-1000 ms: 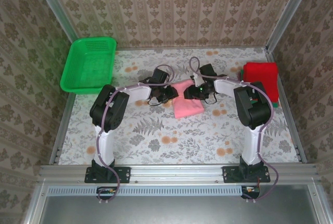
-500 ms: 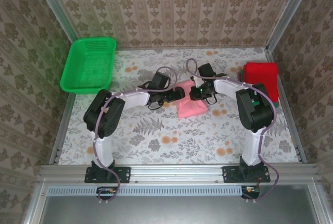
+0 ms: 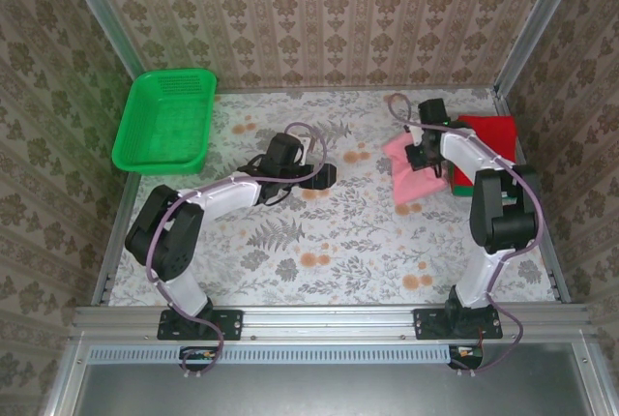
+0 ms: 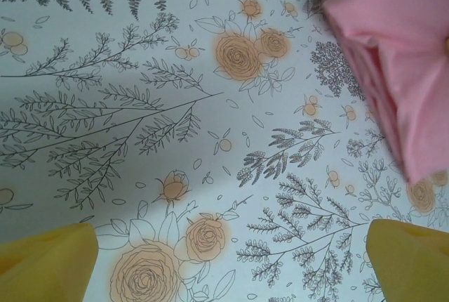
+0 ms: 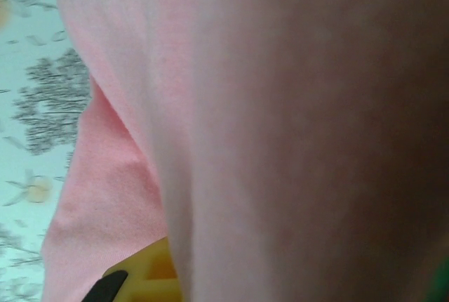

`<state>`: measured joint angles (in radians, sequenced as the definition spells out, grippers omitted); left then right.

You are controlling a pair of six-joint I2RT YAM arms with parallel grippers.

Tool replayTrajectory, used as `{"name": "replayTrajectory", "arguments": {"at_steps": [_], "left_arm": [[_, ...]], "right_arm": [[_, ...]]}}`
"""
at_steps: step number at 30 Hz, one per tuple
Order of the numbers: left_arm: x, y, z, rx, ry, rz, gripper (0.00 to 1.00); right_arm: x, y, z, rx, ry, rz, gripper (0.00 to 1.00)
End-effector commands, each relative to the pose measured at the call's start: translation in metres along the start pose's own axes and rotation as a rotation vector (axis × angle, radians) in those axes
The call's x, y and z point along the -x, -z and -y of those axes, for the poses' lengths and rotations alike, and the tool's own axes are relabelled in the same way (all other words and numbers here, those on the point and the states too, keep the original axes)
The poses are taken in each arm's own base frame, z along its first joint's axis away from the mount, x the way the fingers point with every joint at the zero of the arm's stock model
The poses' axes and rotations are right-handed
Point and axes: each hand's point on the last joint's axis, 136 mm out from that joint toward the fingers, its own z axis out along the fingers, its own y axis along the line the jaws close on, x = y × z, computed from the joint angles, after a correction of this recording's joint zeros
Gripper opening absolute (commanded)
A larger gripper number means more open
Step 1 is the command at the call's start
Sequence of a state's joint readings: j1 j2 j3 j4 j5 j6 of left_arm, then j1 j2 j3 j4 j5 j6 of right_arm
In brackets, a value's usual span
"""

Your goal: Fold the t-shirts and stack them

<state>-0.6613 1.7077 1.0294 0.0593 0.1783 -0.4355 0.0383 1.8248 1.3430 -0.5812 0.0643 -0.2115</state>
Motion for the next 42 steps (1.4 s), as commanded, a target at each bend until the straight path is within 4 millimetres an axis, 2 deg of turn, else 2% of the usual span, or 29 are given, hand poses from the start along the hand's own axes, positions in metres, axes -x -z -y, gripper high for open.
{"name": "replayTrajectory", "arguments": {"at_steps": [1,9,18,22,25,29,37,42], "left_arm": [[0.003,0.002,0.010,-0.036,-0.063,0.012,1.00],[0.001,-0.006,0.015,-0.048,-0.035,0.025,1.00],[-0.010,-0.007,0.015,-0.042,-0.030,0.005,1.00],[-0.011,-0.007,0.014,-0.042,-0.034,0.001,1.00],[-0.010,-0.007,0.016,-0.049,-0.040,0.004,1.00],[-0.011,-0.008,0.016,-0.054,-0.047,-0.001,1.00],[-0.014,-0.005,0.016,-0.057,-0.055,-0.014,1.00],[-0.015,-0.005,0.017,-0.063,-0.062,-0.029,1.00]], "right_arm": [[0.018,0.036,0.022,-0.029,0.050,0.064,0.00],[0.034,0.067,0.024,0.025,0.075,0.113,0.00],[0.050,0.121,0.061,0.029,-0.008,0.219,0.00],[0.047,0.141,0.083,0.052,-0.062,0.247,0.00],[0.043,0.150,0.088,0.134,-0.100,0.273,0.00],[0.037,0.154,0.094,0.217,-0.180,0.294,0.00],[0.017,0.151,0.123,0.185,-0.235,0.266,0.00],[0.013,0.141,0.130,0.201,-0.252,0.247,0.00]]}}
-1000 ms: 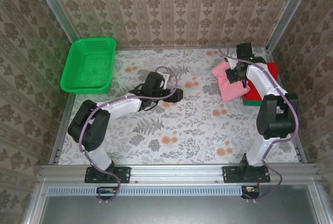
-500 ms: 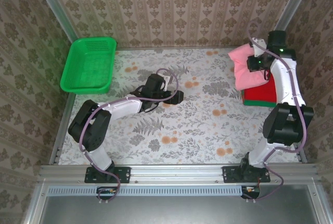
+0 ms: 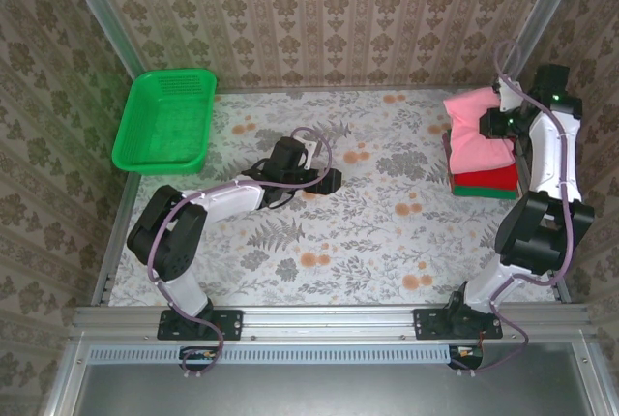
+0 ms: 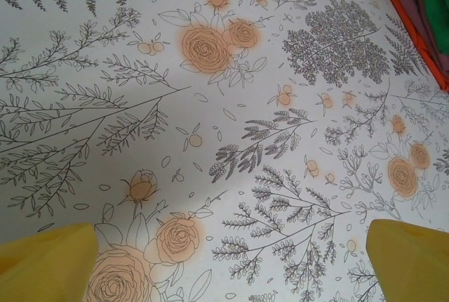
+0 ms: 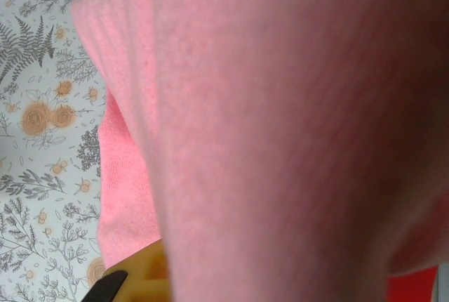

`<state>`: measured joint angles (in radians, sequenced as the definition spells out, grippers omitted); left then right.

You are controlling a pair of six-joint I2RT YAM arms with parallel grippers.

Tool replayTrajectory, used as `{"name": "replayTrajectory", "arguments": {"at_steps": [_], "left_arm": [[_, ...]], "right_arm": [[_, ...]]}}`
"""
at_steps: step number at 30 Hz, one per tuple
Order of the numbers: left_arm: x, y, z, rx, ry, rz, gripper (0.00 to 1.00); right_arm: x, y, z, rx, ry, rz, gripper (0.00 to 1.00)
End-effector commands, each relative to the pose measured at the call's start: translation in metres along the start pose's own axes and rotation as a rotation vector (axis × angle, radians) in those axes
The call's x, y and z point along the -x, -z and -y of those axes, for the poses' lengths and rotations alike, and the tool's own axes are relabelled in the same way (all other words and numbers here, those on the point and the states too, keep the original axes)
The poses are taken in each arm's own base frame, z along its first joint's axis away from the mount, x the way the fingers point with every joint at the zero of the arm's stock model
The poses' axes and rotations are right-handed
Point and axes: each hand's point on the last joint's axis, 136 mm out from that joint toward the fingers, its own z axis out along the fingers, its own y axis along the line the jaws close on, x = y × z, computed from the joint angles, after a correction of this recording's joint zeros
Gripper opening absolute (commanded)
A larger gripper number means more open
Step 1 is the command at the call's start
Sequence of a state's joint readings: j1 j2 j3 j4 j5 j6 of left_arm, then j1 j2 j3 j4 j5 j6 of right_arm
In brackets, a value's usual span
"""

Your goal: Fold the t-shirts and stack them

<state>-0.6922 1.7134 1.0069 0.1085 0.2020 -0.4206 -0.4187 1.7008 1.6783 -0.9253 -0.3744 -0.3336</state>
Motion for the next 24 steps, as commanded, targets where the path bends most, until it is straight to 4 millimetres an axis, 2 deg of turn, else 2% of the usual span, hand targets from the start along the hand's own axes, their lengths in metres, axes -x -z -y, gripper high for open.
{"name": "replayTrajectory", "arguments": {"at_steps": [1,9,24], "left_arm": [[-0.006,-0.001,0.001,-0.014,-0.023,-0.030,1.00],[-0.008,-0.001,0.001,-0.010,-0.016,-0.034,1.00],[-0.009,-0.002,0.000,-0.012,-0.004,-0.036,1.00]], "right_arm": [[0.006,0.002,-0.002,0.036,0.009,0.009,0.00],[0.005,-0.012,0.008,0.046,-0.006,-0.018,0.00],[-0.011,-0.043,0.049,-0.060,-0.028,-0.098,0.00]]}}
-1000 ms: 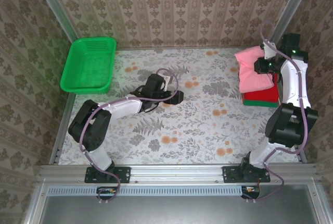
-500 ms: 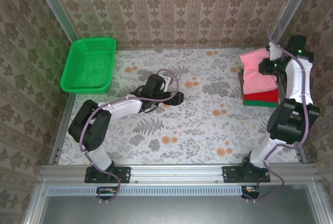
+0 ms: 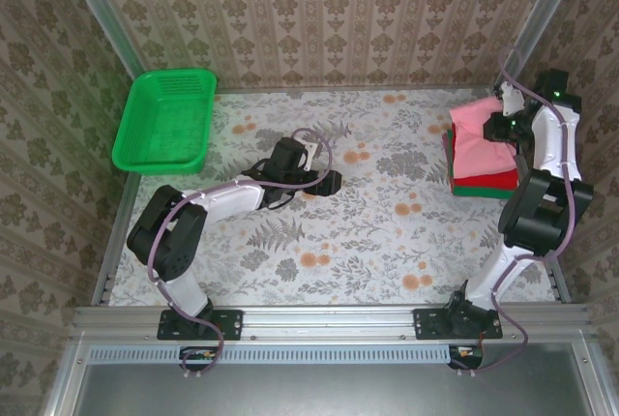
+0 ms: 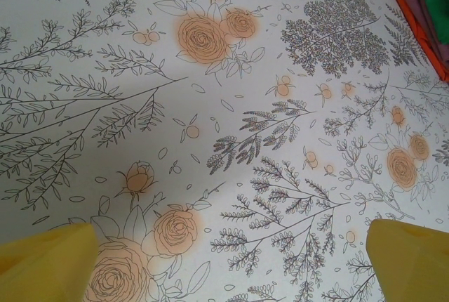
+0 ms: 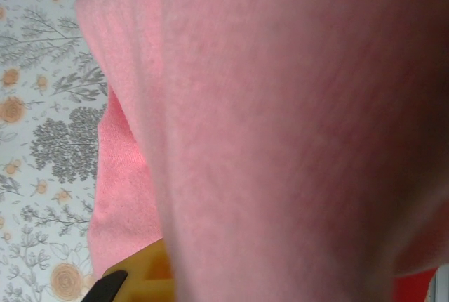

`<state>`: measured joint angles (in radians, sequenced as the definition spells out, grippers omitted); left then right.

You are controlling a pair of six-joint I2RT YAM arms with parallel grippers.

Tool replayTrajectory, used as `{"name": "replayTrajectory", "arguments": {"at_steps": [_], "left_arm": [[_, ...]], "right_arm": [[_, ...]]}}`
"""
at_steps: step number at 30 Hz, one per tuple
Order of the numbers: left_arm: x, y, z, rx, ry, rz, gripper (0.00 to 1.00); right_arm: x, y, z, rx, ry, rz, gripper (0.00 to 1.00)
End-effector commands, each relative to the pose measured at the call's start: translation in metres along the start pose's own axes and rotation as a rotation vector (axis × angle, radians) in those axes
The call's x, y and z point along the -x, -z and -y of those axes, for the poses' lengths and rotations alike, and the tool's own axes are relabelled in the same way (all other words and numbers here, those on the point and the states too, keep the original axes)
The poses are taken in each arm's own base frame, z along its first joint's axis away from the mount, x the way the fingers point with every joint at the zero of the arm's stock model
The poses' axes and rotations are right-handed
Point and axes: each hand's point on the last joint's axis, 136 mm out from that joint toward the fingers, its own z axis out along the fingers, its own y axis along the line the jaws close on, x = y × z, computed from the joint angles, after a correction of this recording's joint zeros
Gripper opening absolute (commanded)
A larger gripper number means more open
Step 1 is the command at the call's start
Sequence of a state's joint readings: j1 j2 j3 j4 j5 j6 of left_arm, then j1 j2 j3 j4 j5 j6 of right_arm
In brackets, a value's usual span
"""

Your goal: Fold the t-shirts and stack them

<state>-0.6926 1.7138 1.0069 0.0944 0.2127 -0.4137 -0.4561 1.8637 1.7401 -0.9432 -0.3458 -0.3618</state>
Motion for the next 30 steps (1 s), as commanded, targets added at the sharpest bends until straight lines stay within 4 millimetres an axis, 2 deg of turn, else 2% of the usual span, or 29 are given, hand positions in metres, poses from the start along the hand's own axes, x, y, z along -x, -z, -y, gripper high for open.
{"name": "replayTrajectory", "arguments": {"at_steps": [1,3,5,7,10,13,15,20,23,25,27,30], "left_arm": [[-0.006,-0.002,-0.001,-0.004,0.003,-0.022,1.00],[-0.007,-0.003,-0.001,-0.006,0.005,-0.026,1.00],[-0.007,-0.004,-0.001,-0.009,0.008,-0.028,1.00],[-0.006,-0.005,-0.001,-0.012,0.009,-0.031,1.00],[-0.004,-0.007,0.000,-0.015,0.009,-0.028,1.00],[-0.003,-0.008,0.002,-0.022,0.010,-0.029,1.00],[-0.003,-0.009,0.002,-0.027,0.009,-0.032,1.00],[-0.003,-0.009,0.002,-0.027,0.014,-0.035,1.00],[-0.003,-0.012,0.002,-0.029,0.021,-0.038,1.00],[-0.003,-0.016,0.003,-0.036,0.028,-0.038,1.00],[0.000,-0.020,0.004,-0.044,0.036,-0.032,1.00],[0.002,-0.027,0.008,-0.064,0.046,-0.032,1.00]], "right_arm": [[0.006,-0.002,0.015,-0.061,0.012,0.010,0.00],[0.007,-0.006,0.020,-0.078,0.001,0.008,0.00],[0.009,-0.009,0.024,-0.089,-0.009,0.004,0.08],[0.011,-0.011,0.029,-0.105,-0.015,0.005,0.24],[0.018,-0.011,0.038,-0.144,-0.027,0.018,0.61],[0.031,-0.005,0.042,-0.164,-0.048,0.056,0.77],[0.036,0.002,0.045,-0.185,-0.058,0.074,0.80],[0.044,0.028,0.054,-0.292,-0.080,0.139,0.82],[0.047,0.041,0.039,-0.272,-0.086,0.203,0.82],[0.044,0.038,0.021,-0.217,-0.083,0.224,0.80],[0.038,0.027,0.006,-0.156,-0.091,0.219,0.79],[0.025,0.007,-0.003,-0.107,-0.126,0.189,0.79]]}}
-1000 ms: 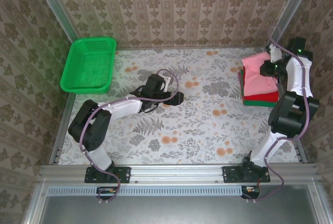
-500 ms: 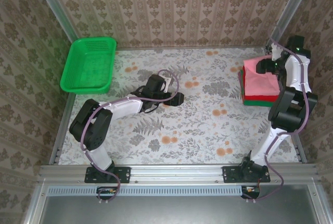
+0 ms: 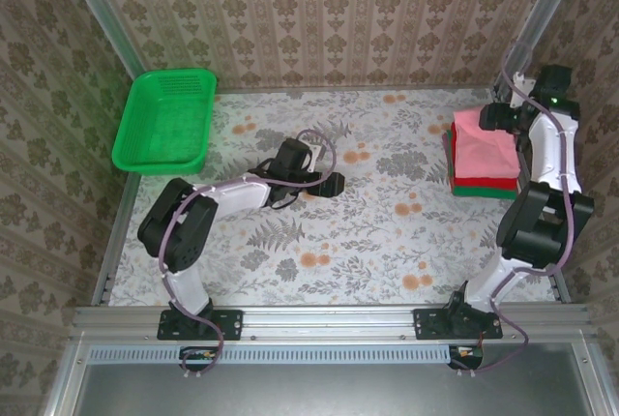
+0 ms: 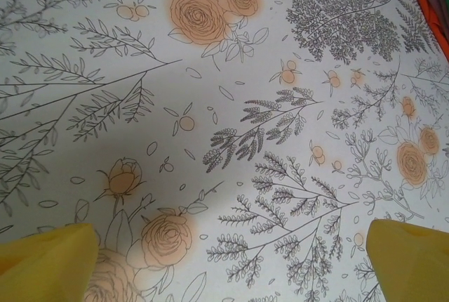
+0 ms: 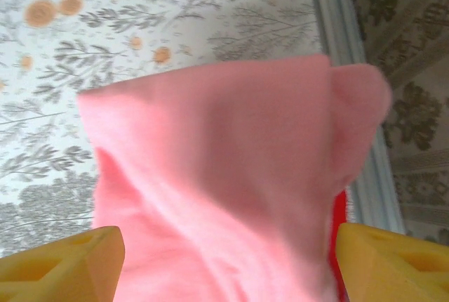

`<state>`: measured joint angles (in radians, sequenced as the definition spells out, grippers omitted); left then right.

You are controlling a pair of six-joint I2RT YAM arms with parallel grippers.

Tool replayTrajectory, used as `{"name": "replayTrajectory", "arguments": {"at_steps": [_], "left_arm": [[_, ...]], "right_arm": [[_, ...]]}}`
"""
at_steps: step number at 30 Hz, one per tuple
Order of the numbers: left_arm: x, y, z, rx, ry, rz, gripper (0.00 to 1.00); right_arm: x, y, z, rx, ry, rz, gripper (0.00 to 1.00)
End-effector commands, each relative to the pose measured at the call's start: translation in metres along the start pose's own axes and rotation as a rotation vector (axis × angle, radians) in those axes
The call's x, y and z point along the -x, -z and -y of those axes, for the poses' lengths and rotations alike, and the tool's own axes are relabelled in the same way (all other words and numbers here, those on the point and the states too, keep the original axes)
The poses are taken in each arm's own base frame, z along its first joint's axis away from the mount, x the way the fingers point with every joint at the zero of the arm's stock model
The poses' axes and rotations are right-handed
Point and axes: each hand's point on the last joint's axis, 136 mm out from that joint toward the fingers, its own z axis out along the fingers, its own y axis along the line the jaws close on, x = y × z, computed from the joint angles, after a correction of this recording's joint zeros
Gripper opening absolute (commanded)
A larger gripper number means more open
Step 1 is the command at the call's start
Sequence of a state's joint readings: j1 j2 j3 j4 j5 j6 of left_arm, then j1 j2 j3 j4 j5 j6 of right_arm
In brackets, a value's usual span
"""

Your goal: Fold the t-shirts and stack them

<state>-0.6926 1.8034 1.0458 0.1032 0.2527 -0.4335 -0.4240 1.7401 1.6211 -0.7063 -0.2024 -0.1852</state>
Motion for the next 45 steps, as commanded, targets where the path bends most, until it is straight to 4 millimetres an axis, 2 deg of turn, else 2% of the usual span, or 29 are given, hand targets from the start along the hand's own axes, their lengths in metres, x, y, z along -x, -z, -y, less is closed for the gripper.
{"name": "replayTrajectory", "arguments": {"at_steps": [1,9,11,15,20,24,27,36,38,41,45], "left_arm": [[0.014,-0.007,0.012,-0.049,0.015,0.017,1.00],[0.011,-0.005,0.013,-0.037,0.013,0.025,1.00],[0.010,-0.002,0.011,-0.028,0.013,0.030,1.00],[0.007,0.003,0.007,-0.005,0.012,0.037,1.00],[0.009,0.005,0.006,0.004,-0.001,0.045,1.00],[0.016,0.008,0.005,0.017,-0.028,0.068,1.00],[0.019,0.008,0.005,0.010,-0.040,0.070,1.00],[0.019,0.013,0.007,-0.003,-0.043,0.069,1.00],[0.017,0.016,0.005,0.005,-0.044,0.072,1.00],[0.018,0.022,0.005,0.009,-0.067,0.084,1.00],[0.020,0.031,0.006,0.008,-0.121,0.108,1.00]], "right_arm": [[-0.013,-0.018,-0.016,0.074,-0.064,-0.018,0.80],[-0.039,-0.062,0.009,0.042,-0.143,-0.114,0.85],[-0.042,-0.069,0.010,0.048,-0.148,-0.138,0.92],[-0.026,-0.055,0.003,0.079,-0.118,-0.075,0.96],[0.006,-0.014,0.001,0.044,-0.063,0.066,0.98],[0.019,0.003,0.001,0.013,-0.033,0.153,0.99],[0.019,-0.009,0.003,-0.007,-0.034,0.151,0.99],[0.020,-0.075,0.021,-0.072,-0.087,0.049,0.97],[0.021,-0.079,0.020,-0.069,-0.085,0.031,0.98],[0.027,-0.067,0.014,-0.050,-0.073,0.058,0.98],[0.035,-0.031,0.002,-0.026,-0.048,0.136,1.00]]}}
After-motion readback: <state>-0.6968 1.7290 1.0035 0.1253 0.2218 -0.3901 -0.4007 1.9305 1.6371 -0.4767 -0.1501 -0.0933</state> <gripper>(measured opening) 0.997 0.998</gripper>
